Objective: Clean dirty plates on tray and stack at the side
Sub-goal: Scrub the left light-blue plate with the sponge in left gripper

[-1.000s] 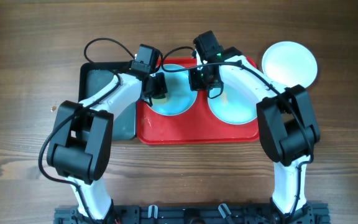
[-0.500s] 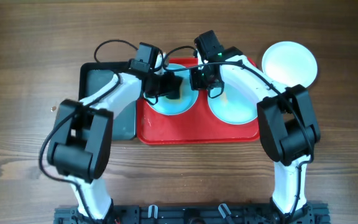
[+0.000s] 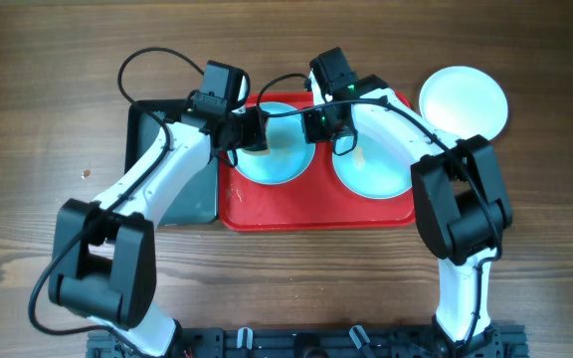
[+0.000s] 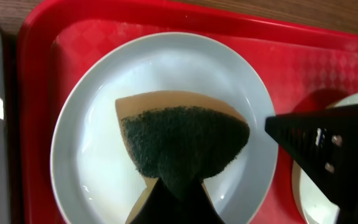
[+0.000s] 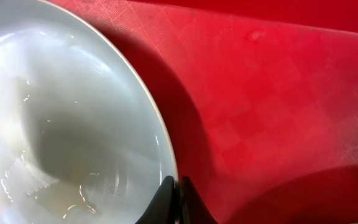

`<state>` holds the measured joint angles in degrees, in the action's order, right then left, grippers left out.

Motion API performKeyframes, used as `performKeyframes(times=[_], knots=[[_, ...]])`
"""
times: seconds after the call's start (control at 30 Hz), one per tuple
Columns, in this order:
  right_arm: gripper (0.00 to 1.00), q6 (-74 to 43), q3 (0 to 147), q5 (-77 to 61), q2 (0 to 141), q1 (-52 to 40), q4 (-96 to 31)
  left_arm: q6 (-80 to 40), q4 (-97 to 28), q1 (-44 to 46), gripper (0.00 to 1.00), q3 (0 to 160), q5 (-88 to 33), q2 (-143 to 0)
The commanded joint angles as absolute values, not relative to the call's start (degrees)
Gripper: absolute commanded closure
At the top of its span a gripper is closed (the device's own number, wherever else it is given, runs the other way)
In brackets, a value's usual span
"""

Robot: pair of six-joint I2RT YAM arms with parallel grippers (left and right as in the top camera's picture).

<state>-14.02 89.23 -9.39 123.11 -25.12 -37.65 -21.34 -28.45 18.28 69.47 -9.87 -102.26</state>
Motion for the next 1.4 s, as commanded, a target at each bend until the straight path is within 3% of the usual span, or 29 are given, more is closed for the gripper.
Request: performKeyframes(times=[0.0, 0.3, 0.43, 0.8, 1.07, 1.37], knots=[[0.96, -13.47, 88.79, -10.11, 124.4, -25.54, -37.54, -22.17, -27.51, 18.55, 0.96, 68.82, -7.25, -105.73], [0.96, -13.23, 88.79, -10.13, 124.4, -25.54, -37.54, -24.95, -27.62, 19.03, 0.96, 68.66, -3.53, -111.48], [0.96, -13.23, 88.79, -10.15, 124.4, -25.54, -37.52, -25.82, -27.66, 19.62, 0.96, 68.66, -8.27, -113.49], [0.96, -13.23, 88.79, -10.13, 124.4, -25.54, -37.6, -25.76, -25.3, 24.69, 0.96, 68.77, -11.97, -113.03], [0.96, -12.36, 88.79, -10.13, 124.4, -25.54, -37.6, -26.48, -25.23, 22.28, 0.96, 69.91, -9.32, -100.27], [0.96, -12.36, 88.79, -10.13, 124.4, -25.52, -37.69, -28.16, -23.14, 25.36, 0.96, 69.32, -8.88, -106.67]])
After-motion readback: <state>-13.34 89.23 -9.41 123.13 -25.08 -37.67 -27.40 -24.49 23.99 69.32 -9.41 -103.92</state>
